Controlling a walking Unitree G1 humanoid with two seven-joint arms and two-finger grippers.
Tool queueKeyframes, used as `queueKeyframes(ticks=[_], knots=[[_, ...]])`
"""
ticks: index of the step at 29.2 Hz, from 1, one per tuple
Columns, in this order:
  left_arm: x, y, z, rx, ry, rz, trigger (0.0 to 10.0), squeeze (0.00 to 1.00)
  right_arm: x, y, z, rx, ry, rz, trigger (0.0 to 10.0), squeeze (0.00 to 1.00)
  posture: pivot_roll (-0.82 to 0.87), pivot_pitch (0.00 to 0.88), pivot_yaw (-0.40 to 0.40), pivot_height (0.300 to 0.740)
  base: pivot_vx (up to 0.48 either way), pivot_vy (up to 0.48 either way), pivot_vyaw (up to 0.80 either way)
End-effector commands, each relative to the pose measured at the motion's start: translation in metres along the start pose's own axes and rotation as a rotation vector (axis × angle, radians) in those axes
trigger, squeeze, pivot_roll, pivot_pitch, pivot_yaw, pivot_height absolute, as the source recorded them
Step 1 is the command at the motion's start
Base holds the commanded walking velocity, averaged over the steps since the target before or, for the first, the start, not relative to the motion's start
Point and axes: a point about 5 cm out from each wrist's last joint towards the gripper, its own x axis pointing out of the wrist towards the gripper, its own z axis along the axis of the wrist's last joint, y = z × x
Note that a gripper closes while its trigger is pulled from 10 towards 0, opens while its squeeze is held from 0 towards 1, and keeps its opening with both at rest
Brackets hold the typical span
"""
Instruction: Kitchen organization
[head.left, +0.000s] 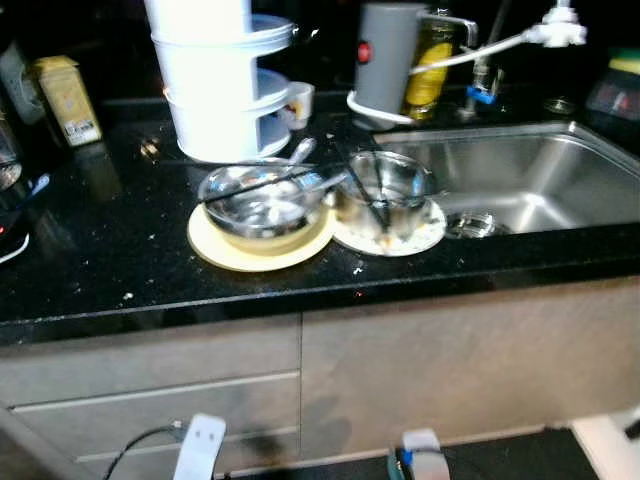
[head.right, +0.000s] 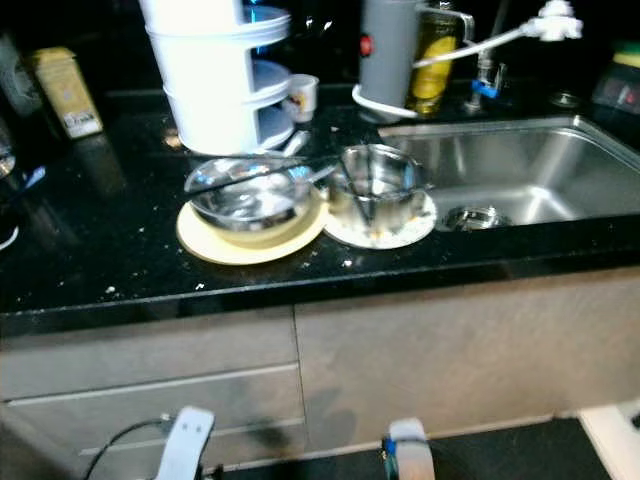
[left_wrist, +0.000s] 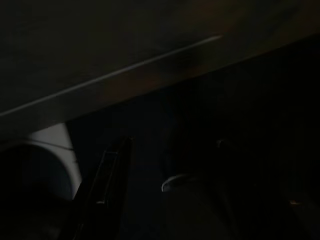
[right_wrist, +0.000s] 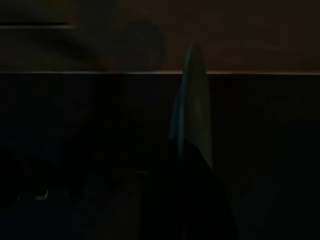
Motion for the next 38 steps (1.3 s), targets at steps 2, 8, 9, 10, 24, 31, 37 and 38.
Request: queueKeyframes(ticks=[2,8,9,10,24,31,37,38], knots=[[-0.002,0.006,-0.006,-0.005,0.025,0.013,10.0,0.00,0.000,0.004,-0.001,0.011,0.003,0.007,10.0,0.00,-0.05,0.133,-0.035,0.740,0.000,-0.480,0.00],[-0.001,0.006,-0.006,-0.003,0.029,0.010,10.0,0.00,0.000,0.004,-0.001,0.012,0.001,0.009,10.0,0.00,-0.05,0.133,-0.035,0.740,0.000,-0.480,0.00],[-0.001,0.006,-0.006,-0.003,0.029,0.009,10.0,0.00,0.000,0.004,-0.001,0.012,0.000,0.009,10.0,0.00,-0.05,0.133,-0.035,0.740,0.000,-0.480,0.00],[-0.001,0.006,-0.006,-0.002,0.029,0.008,10.0,0.00,0.000,0.004,-0.001,0.012,0.000,0.010,10.0,0.00,-0.05,0.133,-0.035,0.740,0.000,-0.480,0.00],[0.000,0.006,-0.005,-0.002,0.027,0.004,10.0,0.00,0.001,0.004,0.003,0.001,-0.010,0.017,10.0,0.00,-0.05,0.141,-0.038,0.740,0.000,-0.480,0.00],[0.000,0.006,-0.003,-0.002,0.021,0.004,10.0,0.00,0.003,0.003,0.008,-0.006,-0.020,0.017,10.0,0.00,-0.05,0.141,-0.038,0.740,0.000,-0.480,0.00],[0.001,0.006,-0.004,-0.016,0.029,0.002,10.0,0.00,0.003,0.003,0.009,-0.011,-0.027,0.020,10.0,0.00,-0.05,0.141,-0.038,0.740,0.000,-0.480,0.00],[0.001,0.006,-0.004,-0.021,0.029,0.000,10.0,0.00,0.003,0.003,0.009,-0.011,-0.027,0.020,10.0,0.00,-0.05,0.144,-0.038,0.740,0.000,-0.382,0.00]])
